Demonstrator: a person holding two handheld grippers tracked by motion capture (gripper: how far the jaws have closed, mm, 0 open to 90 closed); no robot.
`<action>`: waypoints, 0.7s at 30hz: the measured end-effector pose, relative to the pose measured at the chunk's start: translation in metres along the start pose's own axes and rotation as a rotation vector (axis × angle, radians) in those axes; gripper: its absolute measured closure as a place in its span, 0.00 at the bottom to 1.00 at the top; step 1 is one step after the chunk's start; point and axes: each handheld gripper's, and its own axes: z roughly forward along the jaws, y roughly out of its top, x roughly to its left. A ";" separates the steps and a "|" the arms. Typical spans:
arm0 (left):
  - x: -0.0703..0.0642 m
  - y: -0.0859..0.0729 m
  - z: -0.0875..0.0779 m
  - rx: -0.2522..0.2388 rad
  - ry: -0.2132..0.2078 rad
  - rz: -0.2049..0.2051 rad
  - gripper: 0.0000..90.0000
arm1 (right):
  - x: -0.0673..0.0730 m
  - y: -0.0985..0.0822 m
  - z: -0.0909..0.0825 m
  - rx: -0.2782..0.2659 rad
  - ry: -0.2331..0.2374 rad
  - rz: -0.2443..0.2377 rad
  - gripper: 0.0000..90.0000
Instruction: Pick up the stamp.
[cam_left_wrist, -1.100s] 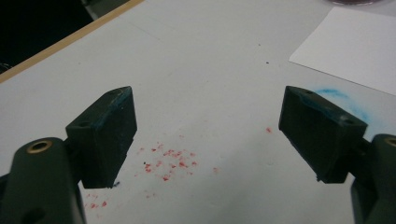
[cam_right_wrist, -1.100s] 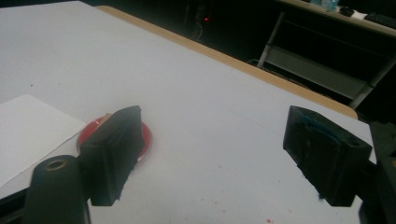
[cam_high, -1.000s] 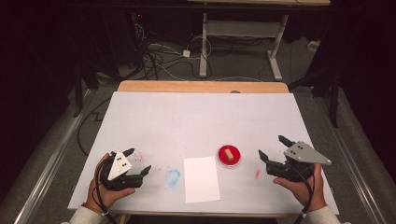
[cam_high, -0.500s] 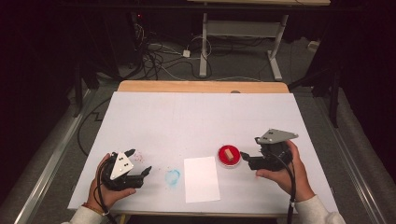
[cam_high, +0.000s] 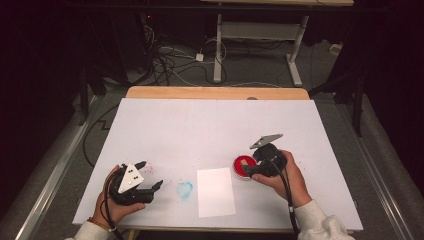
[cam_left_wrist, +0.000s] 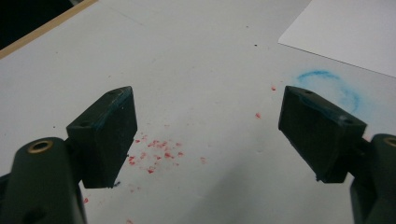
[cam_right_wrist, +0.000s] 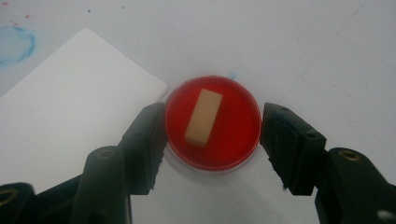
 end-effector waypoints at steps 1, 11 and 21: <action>0.000 0.000 0.000 0.001 0.000 0.000 0.21 | 0.000 0.000 0.000 0.000 0.000 0.000 0.47; 0.000 -0.001 -0.001 0.007 0.004 0.000 0.21 | 0.005 0.005 0.018 0.065 0.023 -0.015 0.71; -0.001 0.000 0.001 0.019 -0.004 0.012 0.21 | 0.007 0.006 0.029 0.095 -0.003 -0.049 0.83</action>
